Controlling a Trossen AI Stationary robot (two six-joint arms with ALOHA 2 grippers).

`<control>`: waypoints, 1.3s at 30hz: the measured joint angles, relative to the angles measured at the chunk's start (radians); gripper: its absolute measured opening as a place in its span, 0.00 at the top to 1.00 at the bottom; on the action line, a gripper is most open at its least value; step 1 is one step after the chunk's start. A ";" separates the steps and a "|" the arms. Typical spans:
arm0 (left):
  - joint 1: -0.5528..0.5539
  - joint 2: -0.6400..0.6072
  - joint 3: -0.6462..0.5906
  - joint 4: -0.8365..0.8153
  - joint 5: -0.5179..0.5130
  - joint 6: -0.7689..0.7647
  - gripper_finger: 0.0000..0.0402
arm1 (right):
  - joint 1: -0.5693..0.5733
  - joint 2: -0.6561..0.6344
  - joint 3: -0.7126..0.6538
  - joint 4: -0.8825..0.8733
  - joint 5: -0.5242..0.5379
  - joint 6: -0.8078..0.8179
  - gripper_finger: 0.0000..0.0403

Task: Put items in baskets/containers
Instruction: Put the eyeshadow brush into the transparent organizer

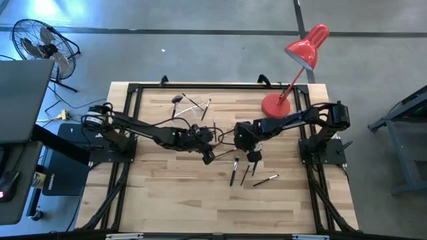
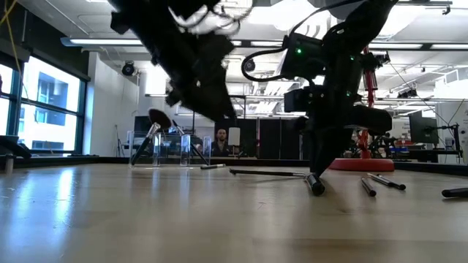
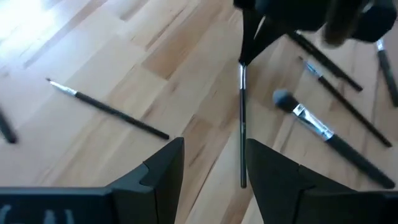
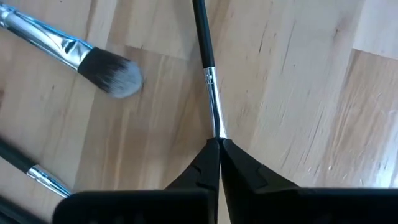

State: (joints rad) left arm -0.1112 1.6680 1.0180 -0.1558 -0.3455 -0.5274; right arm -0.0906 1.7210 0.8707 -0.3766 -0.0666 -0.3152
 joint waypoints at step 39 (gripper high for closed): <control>0.000 0.359 0.253 -0.099 0.120 0.157 0.63 | 0.013 0.003 -0.003 0.072 -0.046 0.084 1.00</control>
State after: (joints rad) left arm -0.1112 2.0274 1.2711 -0.2548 -0.2255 -0.3700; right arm -0.0772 1.7245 0.8677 -0.3049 -0.1127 -0.2317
